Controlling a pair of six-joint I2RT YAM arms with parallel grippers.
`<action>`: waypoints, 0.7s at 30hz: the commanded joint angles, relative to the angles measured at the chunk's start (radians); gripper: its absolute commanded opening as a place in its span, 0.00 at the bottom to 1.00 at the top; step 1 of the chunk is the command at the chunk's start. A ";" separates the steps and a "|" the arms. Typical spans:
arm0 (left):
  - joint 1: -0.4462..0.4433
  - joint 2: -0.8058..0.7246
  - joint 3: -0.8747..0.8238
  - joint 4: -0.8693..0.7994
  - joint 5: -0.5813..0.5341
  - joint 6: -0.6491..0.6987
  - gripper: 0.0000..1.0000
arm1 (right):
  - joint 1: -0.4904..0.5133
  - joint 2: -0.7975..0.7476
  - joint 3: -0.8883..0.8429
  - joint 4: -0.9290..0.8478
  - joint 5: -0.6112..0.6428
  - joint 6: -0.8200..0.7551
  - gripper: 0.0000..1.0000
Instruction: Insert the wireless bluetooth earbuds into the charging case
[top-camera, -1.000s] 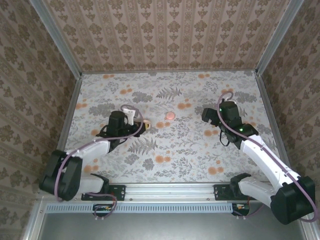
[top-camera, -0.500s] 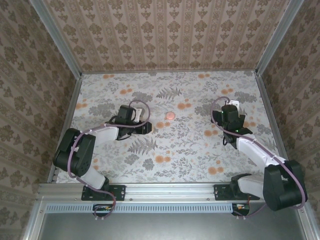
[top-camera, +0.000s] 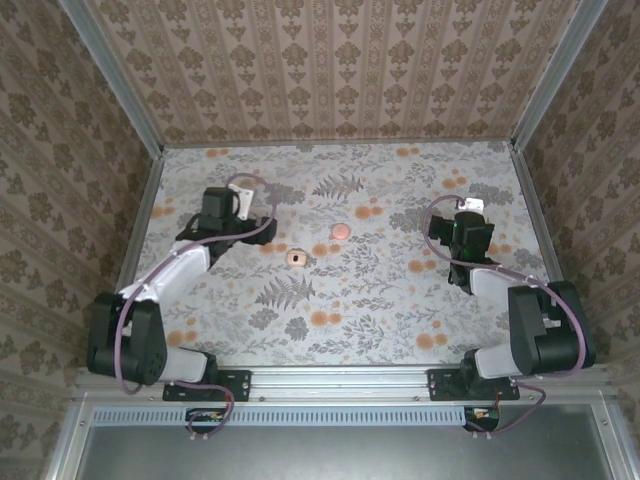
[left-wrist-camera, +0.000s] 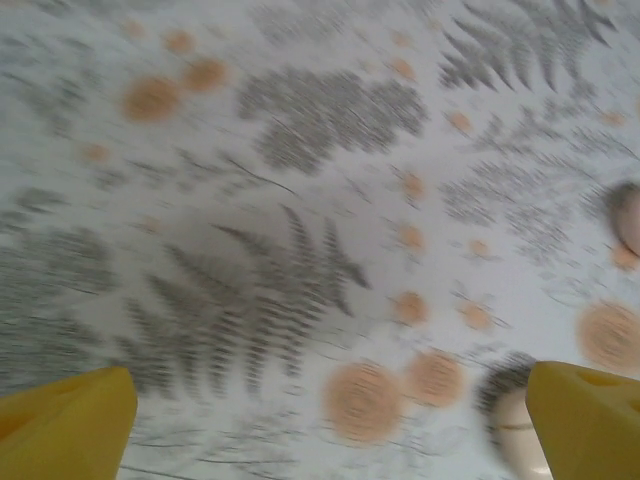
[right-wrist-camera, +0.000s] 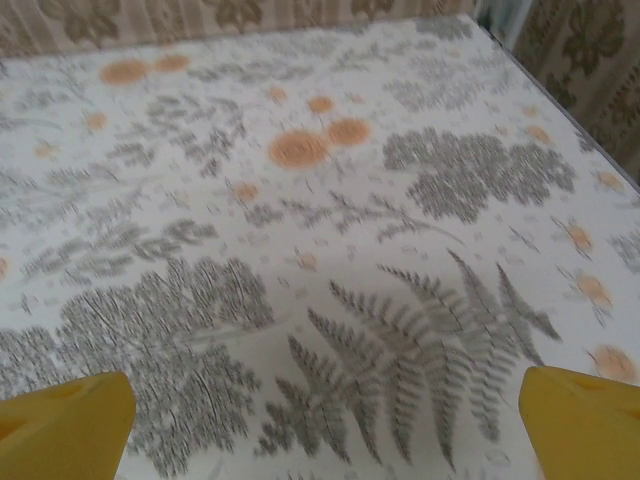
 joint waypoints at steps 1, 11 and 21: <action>0.059 -0.084 -0.100 0.129 -0.099 0.161 1.00 | -0.012 0.047 -0.022 0.143 -0.076 -0.033 1.00; 0.272 -0.074 -0.426 0.638 -0.126 0.032 1.00 | -0.015 0.075 -0.080 0.269 -0.142 -0.054 1.00; 0.280 0.144 -0.481 1.025 0.005 0.043 1.00 | -0.011 0.104 -0.109 0.349 -0.139 -0.060 1.00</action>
